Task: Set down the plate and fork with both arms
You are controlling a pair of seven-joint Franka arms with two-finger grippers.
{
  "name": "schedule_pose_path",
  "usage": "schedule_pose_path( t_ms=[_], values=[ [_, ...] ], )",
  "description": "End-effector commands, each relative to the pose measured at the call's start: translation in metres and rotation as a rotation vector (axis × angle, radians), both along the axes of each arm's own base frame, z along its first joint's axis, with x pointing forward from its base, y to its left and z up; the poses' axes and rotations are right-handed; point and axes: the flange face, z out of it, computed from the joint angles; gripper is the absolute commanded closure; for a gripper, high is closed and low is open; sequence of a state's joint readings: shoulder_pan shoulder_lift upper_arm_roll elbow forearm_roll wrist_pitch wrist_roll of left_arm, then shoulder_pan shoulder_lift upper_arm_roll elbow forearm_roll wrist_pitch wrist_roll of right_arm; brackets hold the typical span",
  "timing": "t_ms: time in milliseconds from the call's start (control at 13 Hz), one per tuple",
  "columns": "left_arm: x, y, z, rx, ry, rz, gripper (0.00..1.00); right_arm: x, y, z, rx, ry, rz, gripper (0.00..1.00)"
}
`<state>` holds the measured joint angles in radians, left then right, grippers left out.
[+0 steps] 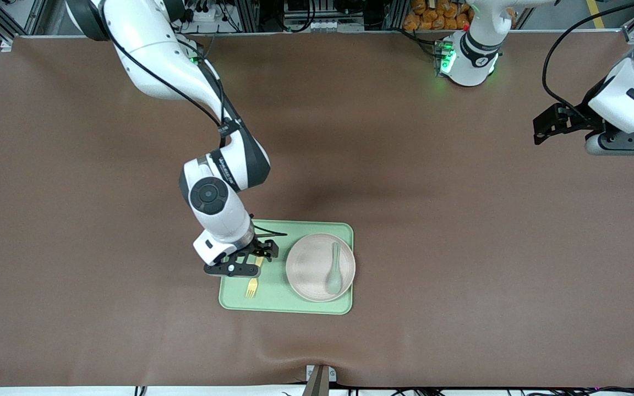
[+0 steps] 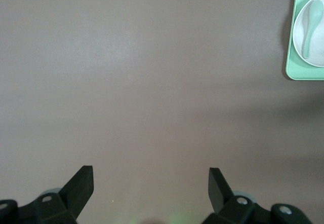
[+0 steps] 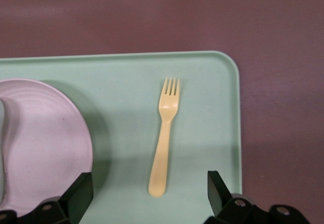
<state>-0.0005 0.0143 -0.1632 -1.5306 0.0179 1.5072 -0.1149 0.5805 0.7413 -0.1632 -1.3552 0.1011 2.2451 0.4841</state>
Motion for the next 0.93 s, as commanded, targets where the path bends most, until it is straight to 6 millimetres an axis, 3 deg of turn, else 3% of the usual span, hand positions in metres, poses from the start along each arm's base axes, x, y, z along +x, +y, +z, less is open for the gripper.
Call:
schedule_pose_path(
  t_ms=[0,154,617,848],
  values=[
    [0.001,0.000,0.002,-0.007,-0.004,-0.002,0.00,0.004,-0.031,0.043,0.013,0.011,-0.022,0.00],
    [0.001,0.001,0.002,-0.007,-0.004,-0.002,0.00,0.005,-0.050,0.070,0.012,0.024,-0.010,0.00],
    [0.001,0.002,0.002,-0.007,-0.006,0.001,0.00,0.006,-0.149,0.146,0.022,0.103,-0.094,0.00],
    [0.002,0.004,0.001,-0.007,-0.004,0.004,0.00,0.004,-0.183,0.174,0.029,0.097,-0.138,0.00]
  ],
)
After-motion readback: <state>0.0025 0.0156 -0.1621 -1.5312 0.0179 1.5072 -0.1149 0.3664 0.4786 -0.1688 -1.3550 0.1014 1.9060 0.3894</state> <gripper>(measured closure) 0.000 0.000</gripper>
